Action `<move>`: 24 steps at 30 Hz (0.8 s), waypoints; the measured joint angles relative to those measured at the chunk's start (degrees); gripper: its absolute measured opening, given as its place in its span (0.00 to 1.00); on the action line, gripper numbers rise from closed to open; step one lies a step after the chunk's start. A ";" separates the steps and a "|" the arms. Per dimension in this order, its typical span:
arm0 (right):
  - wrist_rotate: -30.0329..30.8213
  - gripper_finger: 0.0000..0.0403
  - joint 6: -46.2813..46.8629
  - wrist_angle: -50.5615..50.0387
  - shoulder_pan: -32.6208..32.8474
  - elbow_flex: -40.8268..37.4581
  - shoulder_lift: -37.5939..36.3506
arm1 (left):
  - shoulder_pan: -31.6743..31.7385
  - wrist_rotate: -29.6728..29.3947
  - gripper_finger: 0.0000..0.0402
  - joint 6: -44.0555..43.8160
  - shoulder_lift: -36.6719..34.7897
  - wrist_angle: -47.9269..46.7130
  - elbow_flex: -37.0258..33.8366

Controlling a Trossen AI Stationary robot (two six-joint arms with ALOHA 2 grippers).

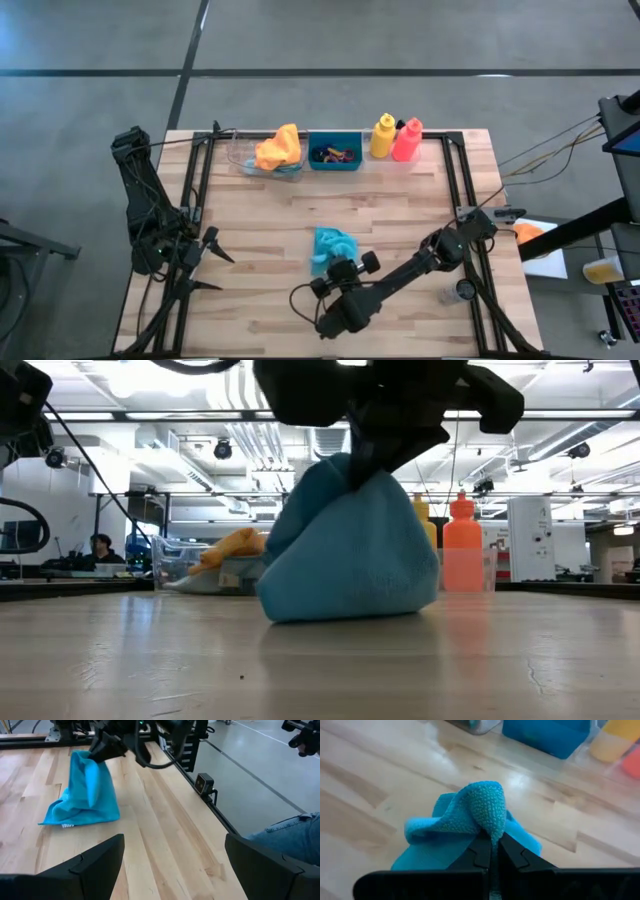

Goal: Pick & Place Sports Items
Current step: Fold the blue towel

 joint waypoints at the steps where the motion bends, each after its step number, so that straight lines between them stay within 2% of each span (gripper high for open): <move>1: -0.05 0.02 0.01 0.26 -0.18 -1.37 -0.93 | 0.01 0.00 0.88 0.00 -0.02 0.00 0.00; 6: 0.00 0.02 -0.68 8.66 -0.59 -12.32 -7.49 | 0.00 0.00 0.88 0.02 -0.02 -0.15 0.00; 9: -0.08 0.02 -5.62 21.10 -1.16 -22.18 -12.75 | 0.00 -0.01 0.88 0.48 -0.02 -0.26 0.00; 13: 0.05 0.02 -18.13 43.08 -3.31 -35.37 -19.50 | 0.02 -0.02 0.88 0.65 -0.02 -0.34 0.00; 16: 0.04 0.02 -24.70 54.73 -5.15 -43.09 -23.63 | 0.02 -0.02 0.88 0.63 -0.02 -0.39 0.00; 24: -0.02 0.02 -25.97 61.99 -6.76 -54.00 -29.23 | 0.00 -0.02 0.88 1.05 -0.02 -0.41 0.00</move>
